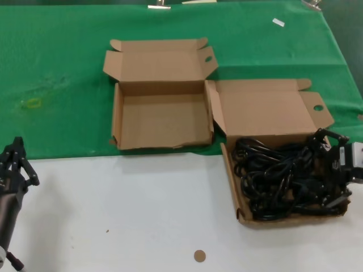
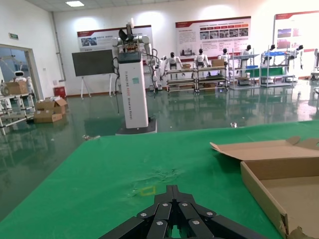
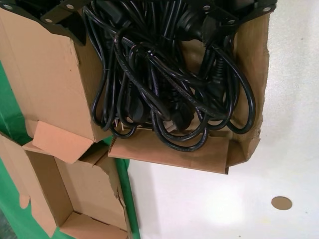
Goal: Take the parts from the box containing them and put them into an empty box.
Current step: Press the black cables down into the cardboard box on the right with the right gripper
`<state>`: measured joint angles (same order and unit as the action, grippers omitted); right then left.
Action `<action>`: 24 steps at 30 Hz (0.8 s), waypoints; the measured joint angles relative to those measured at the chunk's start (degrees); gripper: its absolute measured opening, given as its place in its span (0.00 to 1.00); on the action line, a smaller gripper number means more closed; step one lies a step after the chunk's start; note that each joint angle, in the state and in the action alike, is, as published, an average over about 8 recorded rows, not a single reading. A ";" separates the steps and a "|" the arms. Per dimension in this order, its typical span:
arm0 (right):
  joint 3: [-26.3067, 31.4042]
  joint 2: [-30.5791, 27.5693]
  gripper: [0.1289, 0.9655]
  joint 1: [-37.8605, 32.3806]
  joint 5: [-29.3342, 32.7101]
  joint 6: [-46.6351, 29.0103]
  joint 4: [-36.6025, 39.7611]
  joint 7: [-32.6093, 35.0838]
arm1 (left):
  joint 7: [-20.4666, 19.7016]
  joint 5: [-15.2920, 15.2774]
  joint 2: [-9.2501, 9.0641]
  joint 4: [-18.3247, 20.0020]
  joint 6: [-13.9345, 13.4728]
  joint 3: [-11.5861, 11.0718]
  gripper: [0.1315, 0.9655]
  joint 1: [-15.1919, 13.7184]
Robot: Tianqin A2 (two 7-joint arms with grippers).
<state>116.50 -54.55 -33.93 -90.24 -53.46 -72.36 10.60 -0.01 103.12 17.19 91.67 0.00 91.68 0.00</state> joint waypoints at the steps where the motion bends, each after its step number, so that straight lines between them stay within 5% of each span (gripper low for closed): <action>1: -0.08 0.30 0.88 -0.17 0.36 -0.16 0.22 -0.09 | 0.00 0.00 0.00 0.00 0.00 0.00 0.01 0.00; 14: -1.28 2.29 0.59 -1.29 4.02 -1.73 0.39 -2.44 | -0.04 0.00 0.00 0.00 0.00 0.00 0.01 0.00; 18: -1.65 2.39 0.59 -1.31 4.71 -2.12 0.16 -2.96 | -0.04 -0.01 0.00 0.00 0.00 0.00 0.01 0.00; 24: -2.31 2.57 0.39 -1.16 5.30 -2.40 -0.12 -3.31 | -0.03 -0.02 0.00 0.00 0.00 0.00 0.01 0.00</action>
<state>114.19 -51.97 -35.09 -84.94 -55.86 -72.47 7.30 -0.04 103.10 17.19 91.67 0.00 91.68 0.00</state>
